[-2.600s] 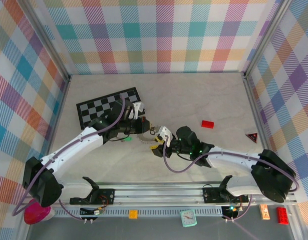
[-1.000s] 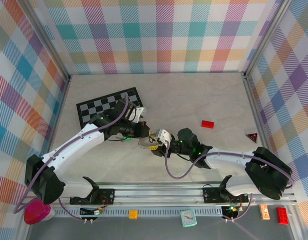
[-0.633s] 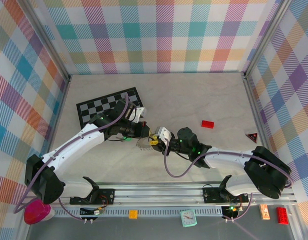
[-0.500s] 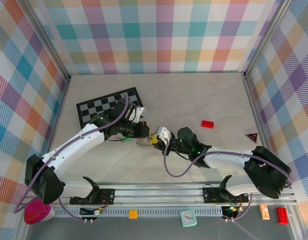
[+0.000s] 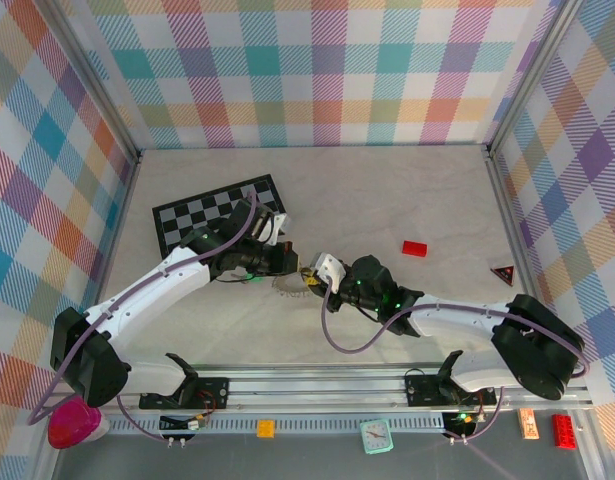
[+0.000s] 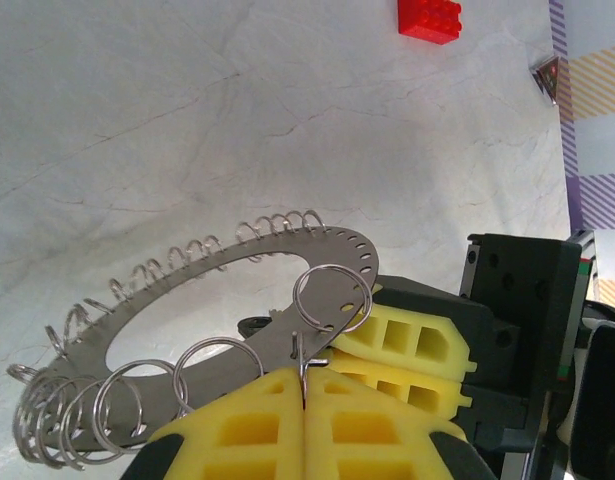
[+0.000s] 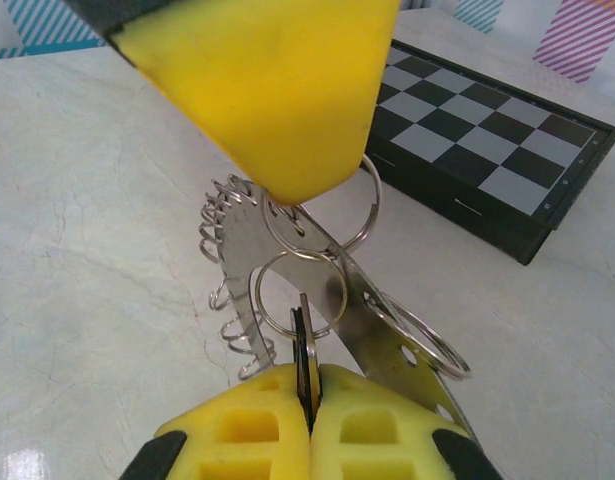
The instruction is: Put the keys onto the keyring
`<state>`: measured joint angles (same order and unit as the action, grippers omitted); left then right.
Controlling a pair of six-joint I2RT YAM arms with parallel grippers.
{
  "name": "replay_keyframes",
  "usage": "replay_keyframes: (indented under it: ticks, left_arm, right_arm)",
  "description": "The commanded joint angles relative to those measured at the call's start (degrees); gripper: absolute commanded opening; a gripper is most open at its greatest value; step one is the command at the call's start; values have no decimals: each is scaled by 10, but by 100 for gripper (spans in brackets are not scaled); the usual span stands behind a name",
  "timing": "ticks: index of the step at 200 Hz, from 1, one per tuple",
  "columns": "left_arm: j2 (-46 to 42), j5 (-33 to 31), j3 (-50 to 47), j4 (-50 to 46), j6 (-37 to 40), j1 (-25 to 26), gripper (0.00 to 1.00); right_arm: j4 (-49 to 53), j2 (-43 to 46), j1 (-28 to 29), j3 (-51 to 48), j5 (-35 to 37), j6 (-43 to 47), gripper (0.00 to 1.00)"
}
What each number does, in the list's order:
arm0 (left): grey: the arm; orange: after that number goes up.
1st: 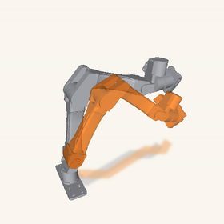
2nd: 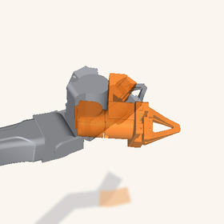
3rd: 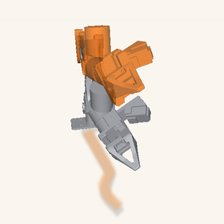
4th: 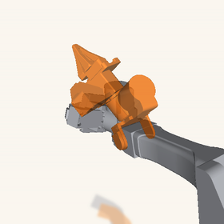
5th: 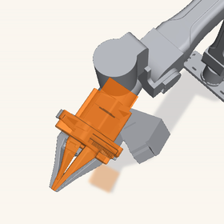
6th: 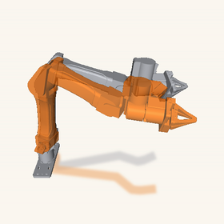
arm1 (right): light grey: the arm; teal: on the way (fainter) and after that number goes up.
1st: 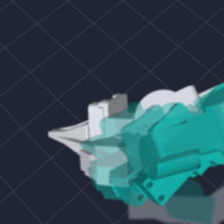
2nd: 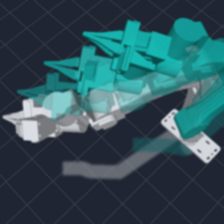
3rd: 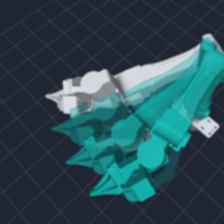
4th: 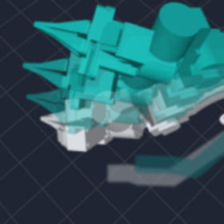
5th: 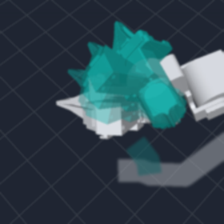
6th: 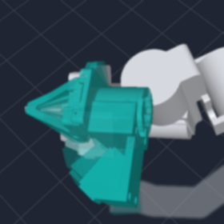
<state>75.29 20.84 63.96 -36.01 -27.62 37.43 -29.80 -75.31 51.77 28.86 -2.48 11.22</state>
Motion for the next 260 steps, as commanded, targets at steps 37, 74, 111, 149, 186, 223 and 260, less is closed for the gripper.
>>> replay_keyframes:
  ticks: [37, 74, 111, 149, 186, 223, 260]
  left_arm:
    - [-2, -20, 19, 19, -128, 4, 0]
    - [26, -10, 49, -21, -227, 4, 0]
    - [54, 0, 83, -60, -262, 3, 0]
    - [61, -3, 101, -72, -293, 3, 0]
    - [76, 19, 115, -77, -328, -2, 0]
    - [82, 30, 124, -82, -346, -5, 0]
    - [83, 45, 123, -82, -361, -8, 0]
  right_arm:
    - [39, 18, -1, 4, 19, 7, 27]
    - [38, 83, 0, -23, -33, 15, 37]
    - [88, 151, 0, -24, -51, 42, 37]
    - [94, 176, 0, -22, -54, 61, 37]
    - [63, 172, 0, -20, -54, 75, 37]
    - [23, 140, 0, -20, -52, 83, 38]
    - [-24, 109, 0, -20, -33, 86, 38]
